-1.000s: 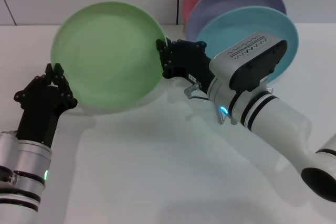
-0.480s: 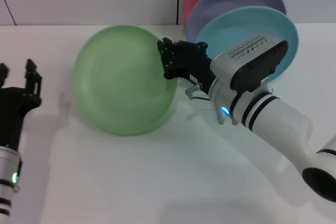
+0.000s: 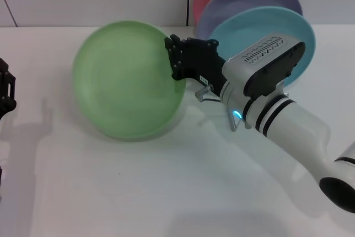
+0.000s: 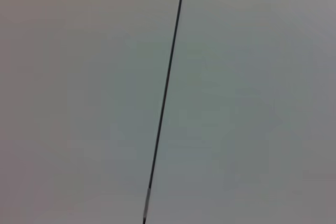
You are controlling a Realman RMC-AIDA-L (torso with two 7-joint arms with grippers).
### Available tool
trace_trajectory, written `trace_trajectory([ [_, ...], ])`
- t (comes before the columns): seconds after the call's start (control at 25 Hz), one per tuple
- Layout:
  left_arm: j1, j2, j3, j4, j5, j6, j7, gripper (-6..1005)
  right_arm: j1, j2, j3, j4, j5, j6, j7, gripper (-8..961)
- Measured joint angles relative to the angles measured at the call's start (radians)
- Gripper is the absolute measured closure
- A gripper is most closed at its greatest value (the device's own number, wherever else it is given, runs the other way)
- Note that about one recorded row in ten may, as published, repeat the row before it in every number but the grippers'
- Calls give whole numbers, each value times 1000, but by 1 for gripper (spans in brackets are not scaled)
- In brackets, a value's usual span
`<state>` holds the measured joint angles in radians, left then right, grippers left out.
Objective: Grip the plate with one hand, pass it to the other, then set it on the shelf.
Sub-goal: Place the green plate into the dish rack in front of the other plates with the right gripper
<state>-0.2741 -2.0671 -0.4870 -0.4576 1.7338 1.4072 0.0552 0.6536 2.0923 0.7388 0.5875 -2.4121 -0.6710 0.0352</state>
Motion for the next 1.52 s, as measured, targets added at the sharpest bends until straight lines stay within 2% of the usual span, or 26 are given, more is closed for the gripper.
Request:
trace_trajectory([
  [0.36, -11, -1, -47, 22, 4, 2, -1, 416, -1, 0, -5, 3, -3, -97, -92, 924],
  [0.72, -32, 1, -136, 75, 4, 23, -2, 418, -24, 0, -39, -23, -17, -311, -172, 928],
  [0.92, -47, 4, -137, 139, 5, 117, -49, 419, -97, -1, -86, -39, -18, -501, -269, 929],
  [0.96, -47, 4, -137, 139, 5, 117, -49, 421, -97, -1, -86, -39, -18, -501, -269, 929],
  [1.0, -50, 4, -132, 150, 6, 136, -58, 423, -122, -1, -98, -56, -14, -574, -283, 930],
  [1.04, -50, 4, -132, 150, 6, 136, -58, 423, -122, -1, -98, -56, -14, -574, -283, 930],
  [1.2, -57, 4, -124, 179, 6, 140, -61, 422, -181, 0, -105, -96, 9, -754, -285, 930],
  [1.52, -54, 0, -119, 184, 6, 151, -66, 422, -216, -10, -91, -192, 14, -928, -282, 930],
])
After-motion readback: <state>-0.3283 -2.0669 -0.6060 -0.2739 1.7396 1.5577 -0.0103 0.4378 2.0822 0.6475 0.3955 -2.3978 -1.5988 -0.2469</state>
